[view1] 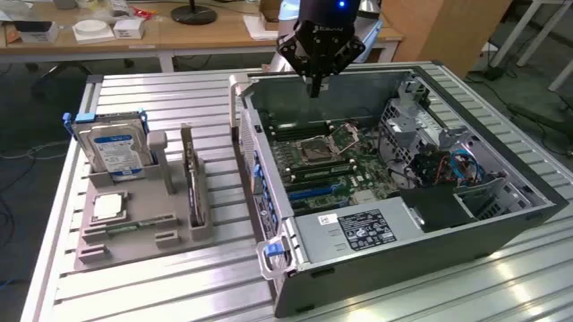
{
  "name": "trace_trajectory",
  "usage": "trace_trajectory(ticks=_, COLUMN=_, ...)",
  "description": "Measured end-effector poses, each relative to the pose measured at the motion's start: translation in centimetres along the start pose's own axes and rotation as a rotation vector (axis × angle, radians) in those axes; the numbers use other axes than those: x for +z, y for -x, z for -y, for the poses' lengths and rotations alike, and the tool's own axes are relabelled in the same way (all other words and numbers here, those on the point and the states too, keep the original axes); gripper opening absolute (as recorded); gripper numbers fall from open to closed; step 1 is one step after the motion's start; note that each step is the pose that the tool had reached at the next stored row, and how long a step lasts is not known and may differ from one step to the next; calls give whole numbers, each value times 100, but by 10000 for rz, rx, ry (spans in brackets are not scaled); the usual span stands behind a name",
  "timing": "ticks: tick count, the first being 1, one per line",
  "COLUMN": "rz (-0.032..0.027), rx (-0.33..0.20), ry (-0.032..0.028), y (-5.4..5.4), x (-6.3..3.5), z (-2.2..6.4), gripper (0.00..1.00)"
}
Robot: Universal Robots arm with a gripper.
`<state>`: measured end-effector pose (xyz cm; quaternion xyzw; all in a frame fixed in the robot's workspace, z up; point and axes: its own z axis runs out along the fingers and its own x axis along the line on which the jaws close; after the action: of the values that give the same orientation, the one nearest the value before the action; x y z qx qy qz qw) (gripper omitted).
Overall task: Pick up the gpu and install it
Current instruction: 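Reach for the gpu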
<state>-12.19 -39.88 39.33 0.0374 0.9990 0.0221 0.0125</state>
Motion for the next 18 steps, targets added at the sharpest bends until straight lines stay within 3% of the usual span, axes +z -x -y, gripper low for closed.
trace_trajectory(ticks=9, rz=-1, rx=1, ry=-1, y=-21, x=-1, z=2, gripper=10)
trace_trajectory(ticks=18, rz=0, rx=-1, ry=0, y=-173, x=-5, z=13, gripper=10)
